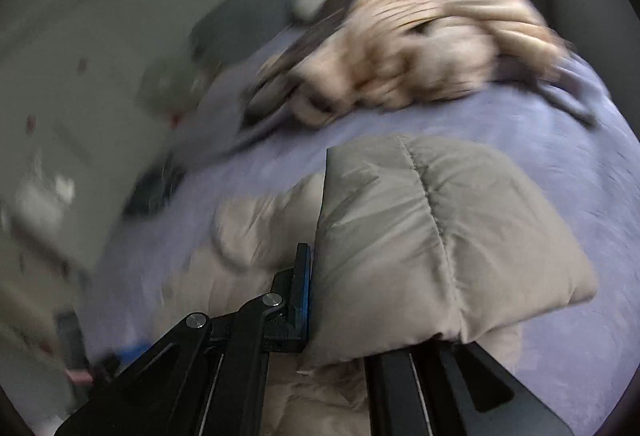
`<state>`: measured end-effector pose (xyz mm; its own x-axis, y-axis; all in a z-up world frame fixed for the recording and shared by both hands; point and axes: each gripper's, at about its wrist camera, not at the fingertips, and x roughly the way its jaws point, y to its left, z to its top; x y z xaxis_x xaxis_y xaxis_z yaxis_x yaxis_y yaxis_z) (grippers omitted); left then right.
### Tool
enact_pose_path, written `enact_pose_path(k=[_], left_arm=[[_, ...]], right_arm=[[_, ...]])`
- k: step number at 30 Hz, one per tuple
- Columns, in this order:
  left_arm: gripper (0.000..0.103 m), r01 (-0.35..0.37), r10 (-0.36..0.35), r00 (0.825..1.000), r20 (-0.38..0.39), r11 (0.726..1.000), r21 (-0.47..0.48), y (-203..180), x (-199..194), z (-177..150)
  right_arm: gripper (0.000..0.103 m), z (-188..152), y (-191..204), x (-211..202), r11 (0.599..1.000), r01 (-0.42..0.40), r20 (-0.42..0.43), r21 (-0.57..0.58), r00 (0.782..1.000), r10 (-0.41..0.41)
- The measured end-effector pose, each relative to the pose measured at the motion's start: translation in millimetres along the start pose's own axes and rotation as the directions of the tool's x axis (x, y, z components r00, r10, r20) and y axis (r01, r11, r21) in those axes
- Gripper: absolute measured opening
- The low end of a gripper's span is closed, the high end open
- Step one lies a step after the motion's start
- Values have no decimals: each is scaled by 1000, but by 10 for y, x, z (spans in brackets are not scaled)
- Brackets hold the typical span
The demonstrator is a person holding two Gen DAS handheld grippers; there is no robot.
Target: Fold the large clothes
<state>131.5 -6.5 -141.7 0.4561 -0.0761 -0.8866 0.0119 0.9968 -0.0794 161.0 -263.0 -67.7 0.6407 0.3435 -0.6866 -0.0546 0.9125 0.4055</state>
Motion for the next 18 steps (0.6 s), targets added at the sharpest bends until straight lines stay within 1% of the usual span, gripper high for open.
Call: enact_pose_path(k=[1, 2, 3, 5, 6, 9, 12, 14, 15, 16, 17, 18], left_arm=[[102, -6, 6, 1000, 0, 1000, -8, 69, 18, 4], [102, -13, 13, 1000, 0, 1000, -19, 158, 40, 4], [102, -17, 17, 1000, 0, 999, -29, 227, 61, 3], [102, -25, 25, 1000, -5, 999, -46, 358, 112, 2], [102, -26, 25, 1000, -7, 998, -50, 404, 133, 0], [102, -22, 21, 1000, -16, 998, -52, 493, 199, -3], [102, -15, 15, 1000, -18, 999, -45, 525, 248, 1], [102, -6, 5, 1000, -20, 999, -50, 534, 266, 9], [102, -1, -1, 1000, -23, 999, -55, 524, 283, 23], [102, 8, -9, 1000, -25, 998, -59, 511, 310, 44], [102, 12, -13, 1000, -25, 998, -60, 493, 318, 54], [102, 16, -18, 1000, -25, 998, -59, 478, 333, 75]], right_arm=[[6, -92, 212, 210, 999, 4, -38, -52, 999, -6], [6, -184, 302, 316, 997, 7, -62, -77, 998, -12], [6, -293, 436, 511, 994, 18, -100, -110, 995, -29], [6, -491, 559, 819, 989, 42, -164, -143, 984, -66], [6, -586, 578, 960, 988, 57, -194, -145, 977, -85], [6, -796, 535, 1206, 990, 84, -252, -116, 961, -111], [6, -878, 474, 1291, 989, 106, -275, -102, 952, -130], [8, -894, 438, 1298, 990, 105, -285, -92, 950, -127], [9, -885, 420, 1307, 991, 101, -299, -85, 946, -122], [14, -879, 423, 1307, 992, 94, -309, -79, 944, -114], [24, -875, 421, 1282, 994, 83, -321, -68, 942, -100], [31, -873, 465, 1248, 996, 72, -328, -58, 941, -87]])
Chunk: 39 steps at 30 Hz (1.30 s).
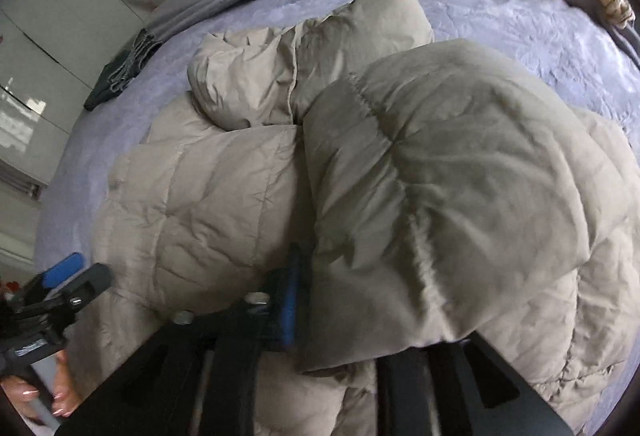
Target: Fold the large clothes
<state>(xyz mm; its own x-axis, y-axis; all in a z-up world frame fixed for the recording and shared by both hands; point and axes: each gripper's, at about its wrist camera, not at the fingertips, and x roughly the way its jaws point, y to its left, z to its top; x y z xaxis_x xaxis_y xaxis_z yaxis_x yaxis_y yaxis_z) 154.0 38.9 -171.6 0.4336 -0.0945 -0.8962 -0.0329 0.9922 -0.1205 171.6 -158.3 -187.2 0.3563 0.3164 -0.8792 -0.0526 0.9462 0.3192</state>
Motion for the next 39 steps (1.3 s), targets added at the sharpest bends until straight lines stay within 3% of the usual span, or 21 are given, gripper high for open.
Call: enact_pose_path(k=[2, 5, 8, 11, 13, 15, 16, 17, 22, 25, 28, 32, 34, 36, 37, 38, 39], left_arm=[[102, 10, -10, 1000, 2, 1000, 6, -44, 20, 27], [102, 27, -27, 1000, 8, 1000, 11, -85, 44, 72], [102, 40, -40, 999, 3, 999, 0, -79, 90, 111], [102, 60, -61, 998, -6, 998, -20, -41, 134, 146], [102, 89, -90, 996, -9, 995, -37, 7, 139, 168], [102, 115, -116, 993, -9, 992, -51, 57, 134, 182], [102, 131, -132, 991, -8, 990, -59, 103, 125, 197], [102, 142, -142, 990, -6, 988, -65, 140, 118, 208], [102, 180, -182, 983, -1, 973, -146, 446, 106, 244], [102, 238, -242, 970, 6, 950, -201, 625, 93, 216], [102, 290, -294, 956, 19, 929, -230, 748, 71, 205], [102, 370, -380, 925, 15, 892, -260, 827, 86, 212], [102, 398, -410, 912, 13, 878, -267, 816, 96, 215], [102, 421, -435, 900, 7, 867, -266, 772, 111, 224], [102, 435, -451, 892, 1, 861, -264, 730, 128, 236], [102, 445, -462, 887, -4, 856, -262, 693, 136, 237], [102, 456, -475, 880, -14, 852, -257, 642, 159, 251]], right_arm=[[64, -25, -21, -128, 999, -45, 4, 26, 999, 45], [67, -97, -158, -416, 992, -91, 49, 88, 995, 87], [67, -196, -485, -630, 966, -137, 88, 221, 989, 121], [67, -225, -819, -715, 898, -208, 146, 387, 976, 163], [67, -269, -1078, -732, 829, -261, 205, 495, 962, 181], [56, -250, -1248, -719, 758, -321, 264, 567, 943, 202], [26, -220, -1287, -736, 745, -336, 281, 577, 938, 205], [10, -157, -1266, -733, 753, -327, 277, 570, 940, 199], [10, 167, -560, -773, 896, -304, 268, 325, 938, 221], [10, 255, 17, -640, 950, -275, 207, 149, 948, 242], [10, 200, 546, -372, 975, -223, 122, -5, 967, 222], [18, 26, 903, -37, 985, -123, 2, -120, 992, 124], [25, -35, 938, 36, 985, -112, -39, -134, 993, 108], [41, -88, 884, -6, 983, -136, -54, -122, 990, 130], [59, -119, 827, -50, 983, -145, -57, -110, 989, 139], [66, -159, 735, -115, 983, -156, -53, -92, 987, 152], [66, -206, 657, -181, 983, -167, -46, -69, 985, 164]])
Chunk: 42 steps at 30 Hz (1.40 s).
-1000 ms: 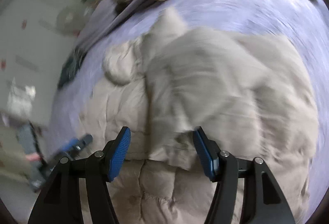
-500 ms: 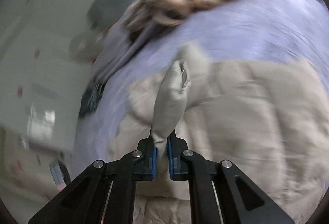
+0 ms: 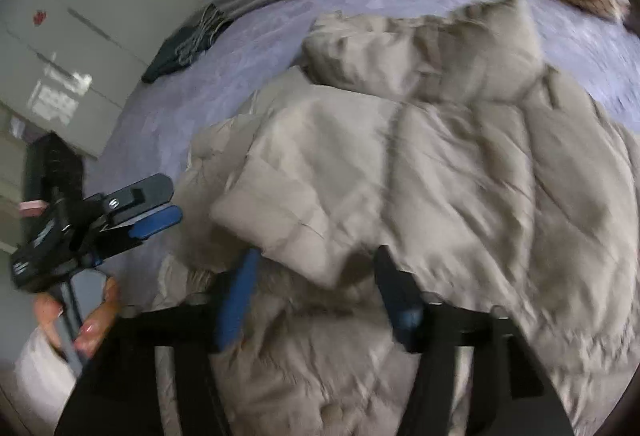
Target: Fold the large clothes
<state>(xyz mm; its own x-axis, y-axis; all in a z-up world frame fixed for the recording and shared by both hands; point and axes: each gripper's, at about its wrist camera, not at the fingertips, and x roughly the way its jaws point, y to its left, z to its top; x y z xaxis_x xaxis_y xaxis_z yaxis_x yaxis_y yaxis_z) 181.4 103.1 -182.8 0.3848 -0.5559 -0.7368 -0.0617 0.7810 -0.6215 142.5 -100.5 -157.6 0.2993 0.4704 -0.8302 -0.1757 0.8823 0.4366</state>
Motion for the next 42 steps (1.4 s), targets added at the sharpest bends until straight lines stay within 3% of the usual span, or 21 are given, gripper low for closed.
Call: enact_pose_path(k=[4, 7, 11, 16, 18, 19, 20, 22, 25, 27, 29, 33, 38, 40, 42], left_arm=[[102, 28, -26, 998, -55, 999, 28, -156, 223, 16], [102, 32, -28, 996, -89, 999, 43, -249, 402, 16], [102, 23, -13, 993, -121, 996, 81, -430, 646, 30], [99, 2, 12, 992, -127, 994, 113, -628, 844, 60], [64, -4, 20, 991, -134, 992, 123, -660, 869, 67], [28, -13, 32, 989, -146, 992, 124, -658, 894, 72], [12, -24, 43, 987, -153, 992, 125, -646, 902, 73], [12, -24, 39, 993, -113, 991, 135, -640, 784, 50], [12, -67, 75, 997, -35, 978, 197, -616, 481, -32], [12, -92, 100, 995, -28, 974, 207, -535, 402, -83], [11, -134, 146, 988, -44, 970, 204, -409, 447, -126], [12, -160, 174, 983, -60, 968, 195, -226, 580, -158], [17, -239, 248, 969, -9, 942, 236, -260, 475, -162], [17, -292, 298, 954, 18, 919, 265, -289, 394, -159], [17, -342, 341, 938, 54, 898, 276, -316, 303, -128]], right_arm=[[66, -255, -526, -292, 989, -23, -13, 146, 1000, 25], [66, -529, -1022, -533, 948, -29, 1, 318, 1000, 30], [66, -876, -1694, -865, 823, -97, 114, 560, 993, 40], [66, -1144, -2324, -1088, 618, -250, 309, 745, 951, 13], [66, -1171, -2463, -1092, 567, -291, 349, 771, 937, 6], [55, -1173, -2521, -1091, 544, -309, 362, 780, 932, 10], [32, -1158, -2563, -1091, 537, -303, 357, 787, 934, 4], [9, -1080, -2578, -1100, 565, -260, 324, 783, 946, -15], [7, -904, -2487, -1154, 648, -248, 325, 720, 946, 1], [7, -755, -2349, -1163, 724, -221, 312, 654, 950, 8], [7, -684, -2286, -1094, 759, -188, 280, 624, 960, 8], [6, -697, -2314, -851, 773, -97, 200, 627, 979, -39], [6, -788, -2356, -782, 758, -82, 183, 647, 982, -50], [13, -753, -2279, -834, 775, -50, 144, 629, 988, -54], [25, -751, -2194, -948, 819, -14, 106, 573, 993, -58]])
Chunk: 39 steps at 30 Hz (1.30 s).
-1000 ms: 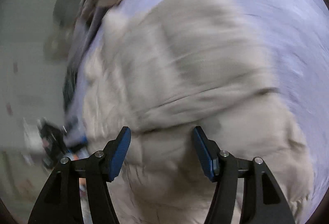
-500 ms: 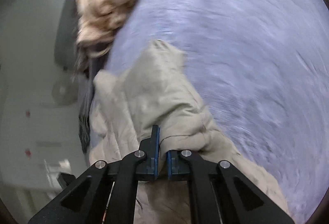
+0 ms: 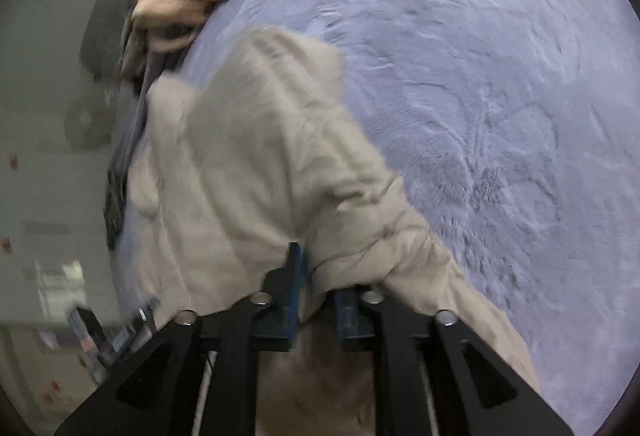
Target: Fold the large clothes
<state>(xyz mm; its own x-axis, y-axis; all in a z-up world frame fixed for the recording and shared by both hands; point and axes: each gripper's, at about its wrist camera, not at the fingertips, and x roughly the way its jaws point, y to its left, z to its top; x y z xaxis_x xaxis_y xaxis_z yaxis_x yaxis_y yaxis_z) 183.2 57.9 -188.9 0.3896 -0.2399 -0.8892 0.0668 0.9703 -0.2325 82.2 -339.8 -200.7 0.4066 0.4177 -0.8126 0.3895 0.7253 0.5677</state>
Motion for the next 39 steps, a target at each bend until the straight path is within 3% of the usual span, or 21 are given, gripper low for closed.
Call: enact_pose_path(k=[2, 4, 6, 9, 13, 15, 16, 17, 20, 24, 27, 30, 33, 37, 39], left_arm=[[17, -25, 26, 999, 27, 1000, -10, 62, -104, 24], [17, -34, 35, 998, 50, 999, -32, 110, -185, 64], [17, -9, 13, 997, 71, 999, -47, 149, -262, 106], [17, 40, -37, 995, 88, 999, -33, 26, -268, 226], [17, 55, -56, 996, 69, 998, 13, -251, -91, 364], [17, 38, -40, 998, 46, 999, 27, -312, 36, 359], [17, 18, -19, 999, 31, 999, 39, -317, 130, 348], [17, 1, -2, 1000, 23, 999, 48, -325, 193, 330], [17, -20, 20, 1000, 5, 998, 61, -299, 371, 306], [17, -1, 1, 1000, 2, 998, 56, -276, 509, 285], [17, -16, 16, 1000, 2, 997, 70, -298, 516, 276], [17, -65, 65, 998, 9, 994, 88, -329, 385, 287], [17, -66, 63, 997, 40, 994, 86, -302, 145, 237], [17, -30, 29, 999, 24, 996, 80, -273, -3, 52], [17, -60, 61, 998, -3, 993, 104, -271, 80, -53]], right_arm=[[46, -79, 193, -147, 991, 26, 1, -128, 1000, -26], [52, -138, 343, -309, 974, 28, 36, -227, 999, -20], [53, -83, 376, -464, 968, 54, 118, -246, 993, -25], [62, 181, 119, -500, 994, 36, 206, -101, 979, -14], [63, 566, -287, -137, 984, -114, 168, 138, 982, 90], [57, 683, -312, 82, 960, -200, 129, 195, 976, 177], [32, 723, -238, 137, 957, -229, 121, 178, 970, 210], [23, 762, -180, 171, 961, -228, 116, 158, 971, 211], [17, 831, -56, 247, 984, -148, 117, 104, 984, 136], [17, 966, -211, 443, 998, 0, 119, 63, 993, -7], [16, 940, -279, 436, 999, 9, 129, 52, 992, -16], [16, 853, -139, 280, 995, 99, 155, -9, 983, -96], [16, 644, 39, -26, 971, 214, 226, -111, 957, -185], [16, 268, 135, -336, 949, 264, 271, -175, 939, -211], [16, 94, 135, -307, 936, 279, 246, -215, 943, -225]])
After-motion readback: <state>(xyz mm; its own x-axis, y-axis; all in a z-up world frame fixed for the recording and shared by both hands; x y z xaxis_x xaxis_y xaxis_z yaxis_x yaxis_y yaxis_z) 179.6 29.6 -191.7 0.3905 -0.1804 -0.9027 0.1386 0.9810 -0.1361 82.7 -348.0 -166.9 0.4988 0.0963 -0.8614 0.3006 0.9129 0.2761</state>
